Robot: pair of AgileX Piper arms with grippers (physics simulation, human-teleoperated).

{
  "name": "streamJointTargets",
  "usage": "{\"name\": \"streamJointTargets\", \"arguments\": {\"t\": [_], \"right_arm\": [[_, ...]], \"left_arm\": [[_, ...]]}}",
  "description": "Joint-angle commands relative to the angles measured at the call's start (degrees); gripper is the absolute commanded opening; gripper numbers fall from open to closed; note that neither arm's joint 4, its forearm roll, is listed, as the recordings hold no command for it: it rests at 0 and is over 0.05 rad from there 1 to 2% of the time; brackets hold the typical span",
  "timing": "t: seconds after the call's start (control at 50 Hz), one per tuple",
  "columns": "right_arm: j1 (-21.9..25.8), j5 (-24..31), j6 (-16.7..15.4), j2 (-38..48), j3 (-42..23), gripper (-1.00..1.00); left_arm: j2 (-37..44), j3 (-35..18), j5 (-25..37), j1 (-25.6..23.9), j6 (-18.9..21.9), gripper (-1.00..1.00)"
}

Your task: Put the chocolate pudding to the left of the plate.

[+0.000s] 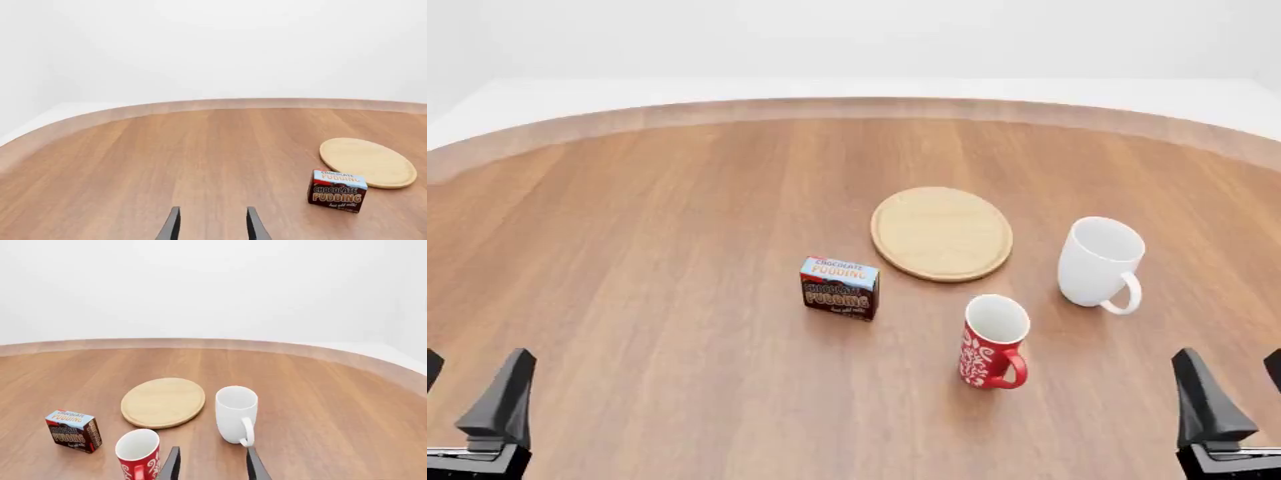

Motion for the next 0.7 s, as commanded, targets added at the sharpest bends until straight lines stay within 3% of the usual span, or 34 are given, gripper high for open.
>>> {"name": "streamJointTargets", "arguments": {"t": [0.02, 0.2, 0.36, 0.44, 0.52, 0.56, 0.6, 0.7], "right_arm": [[-0.45, 0.02, 0.3, 0.29, -0.31, 1.0], [-1.18, 0.32, -0.03, 0.17, -2.04, 1.0], [-0.42, 5.17, -0.23, -0.12, -8.44, 1.0], [1.52, 8.5, -1.85, -0.04, -12.43, 1.0], [3.62, 7.39, -5.27, 5.19, -17.47, 1.0], [4.39, 7.41, -4.82, 7.93, -20.14, 1.0], [5.91, 6.53, -7.13, 11.16, -21.72, 1.0], [8.56, 6.31, -8.23, 22.06, -29.52, 1.0]], "left_arm": [[0.25, -0.15, -0.06, 0.0, 0.0, 1.0], [0.25, -0.15, -0.06, 0.0, 0.0, 1.0], [0.25, -0.15, -0.06, 0.0, 0.0, 1.0], [0.25, -0.15, -0.06, 0.0, 0.0, 1.0], [0.25, -0.15, -0.06, 0.0, 0.0, 1.0], [0.25, -0.15, -0.06, 0.0, 0.0, 1.0], [0.25, -0.15, -0.06, 0.0, 0.0, 1.0], [0.25, -0.15, -0.06, 0.0, 0.0, 1.0]]}}
